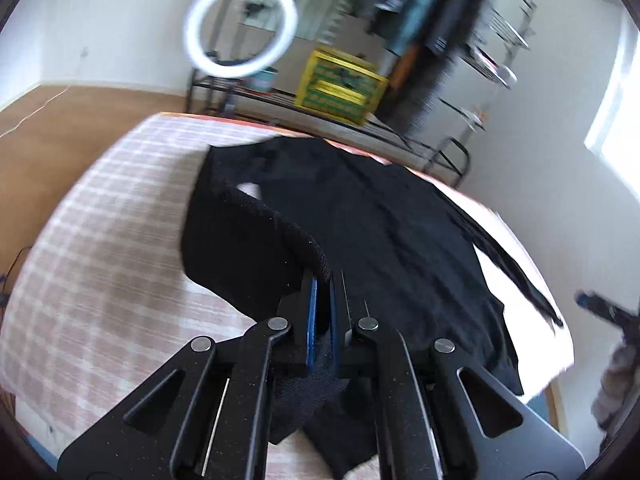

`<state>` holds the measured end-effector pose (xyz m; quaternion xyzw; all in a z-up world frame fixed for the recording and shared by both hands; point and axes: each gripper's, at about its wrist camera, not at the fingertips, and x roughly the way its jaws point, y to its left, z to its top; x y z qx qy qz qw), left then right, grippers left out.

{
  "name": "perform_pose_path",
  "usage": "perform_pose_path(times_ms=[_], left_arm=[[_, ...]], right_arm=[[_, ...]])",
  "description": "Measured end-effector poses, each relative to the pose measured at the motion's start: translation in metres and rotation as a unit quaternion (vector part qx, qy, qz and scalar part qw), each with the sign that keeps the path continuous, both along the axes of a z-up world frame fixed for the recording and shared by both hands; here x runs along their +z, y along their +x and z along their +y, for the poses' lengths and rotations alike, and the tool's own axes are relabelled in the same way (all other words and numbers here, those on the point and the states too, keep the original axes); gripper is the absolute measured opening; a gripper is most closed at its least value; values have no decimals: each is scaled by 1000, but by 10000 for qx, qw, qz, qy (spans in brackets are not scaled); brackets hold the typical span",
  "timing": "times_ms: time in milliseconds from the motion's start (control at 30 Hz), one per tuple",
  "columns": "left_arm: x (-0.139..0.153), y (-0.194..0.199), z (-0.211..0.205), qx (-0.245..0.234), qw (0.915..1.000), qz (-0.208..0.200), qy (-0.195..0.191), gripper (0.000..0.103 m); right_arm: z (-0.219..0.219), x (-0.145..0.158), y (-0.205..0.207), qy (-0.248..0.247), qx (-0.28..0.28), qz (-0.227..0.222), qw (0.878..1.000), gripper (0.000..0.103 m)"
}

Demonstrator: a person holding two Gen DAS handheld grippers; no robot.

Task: Fold large clothes

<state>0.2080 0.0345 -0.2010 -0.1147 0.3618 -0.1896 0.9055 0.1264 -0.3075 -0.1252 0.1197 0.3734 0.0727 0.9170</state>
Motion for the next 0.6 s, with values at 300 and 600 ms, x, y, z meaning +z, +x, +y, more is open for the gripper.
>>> perform_pose_path(times_ms=[300,600], left_arm=[[-39,-22,-69,-959,9909,434,835,3],[-39,-56,-43,-914,9922,532,663,22]], right_arm=[[13,-25,41,390,470,438,9972,61],[14,-27,39,374,569,451,9967,61]])
